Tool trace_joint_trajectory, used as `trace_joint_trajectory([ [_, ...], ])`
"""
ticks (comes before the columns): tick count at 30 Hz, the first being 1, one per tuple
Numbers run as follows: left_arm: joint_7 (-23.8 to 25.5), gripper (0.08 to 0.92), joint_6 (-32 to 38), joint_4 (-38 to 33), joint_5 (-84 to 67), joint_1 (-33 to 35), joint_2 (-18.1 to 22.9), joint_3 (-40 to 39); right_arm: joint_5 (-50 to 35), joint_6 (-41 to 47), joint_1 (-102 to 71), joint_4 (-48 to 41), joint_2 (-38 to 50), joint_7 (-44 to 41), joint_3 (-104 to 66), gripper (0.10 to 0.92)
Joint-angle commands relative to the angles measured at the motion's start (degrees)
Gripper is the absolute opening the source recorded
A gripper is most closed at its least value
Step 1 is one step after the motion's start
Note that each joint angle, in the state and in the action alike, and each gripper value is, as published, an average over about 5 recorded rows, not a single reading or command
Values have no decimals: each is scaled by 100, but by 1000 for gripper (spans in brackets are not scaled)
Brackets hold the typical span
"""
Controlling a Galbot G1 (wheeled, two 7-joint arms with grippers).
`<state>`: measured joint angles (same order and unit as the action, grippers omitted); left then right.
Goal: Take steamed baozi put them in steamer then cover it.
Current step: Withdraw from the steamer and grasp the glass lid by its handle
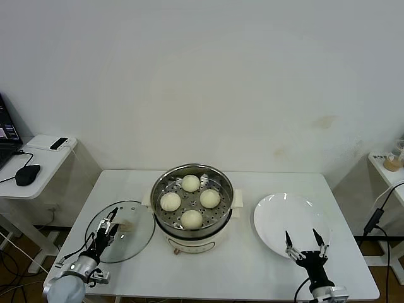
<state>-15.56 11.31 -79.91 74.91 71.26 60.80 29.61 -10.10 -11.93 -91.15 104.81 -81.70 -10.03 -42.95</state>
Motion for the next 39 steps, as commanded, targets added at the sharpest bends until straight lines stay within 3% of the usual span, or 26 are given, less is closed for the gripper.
trace_joint_trajectory([
  [1,-9,823,4,446,23,-396,0,-95,-5,2,-42,29,-9,-14,5,823],
  [11,-24,797,10,689,-22,-559,25,-126,-10,5,-50,52,-13,-21,32,823],
  [25,-28,394,64,671,-100,-454,30,-105,28,6,-54,84,-39,-29,102,823],
  [31,-120,204,-180,341,-305,-244,67,-23,45,13,-100,146,-20,-31,101,823],
  [34,-142,146,-448,-30,-449,-9,103,112,59,7,-115,162,-10,-37,113,823],
  [39,-236,136,-847,-766,-791,545,210,368,87,-5,-109,174,5,-46,154,823],
])
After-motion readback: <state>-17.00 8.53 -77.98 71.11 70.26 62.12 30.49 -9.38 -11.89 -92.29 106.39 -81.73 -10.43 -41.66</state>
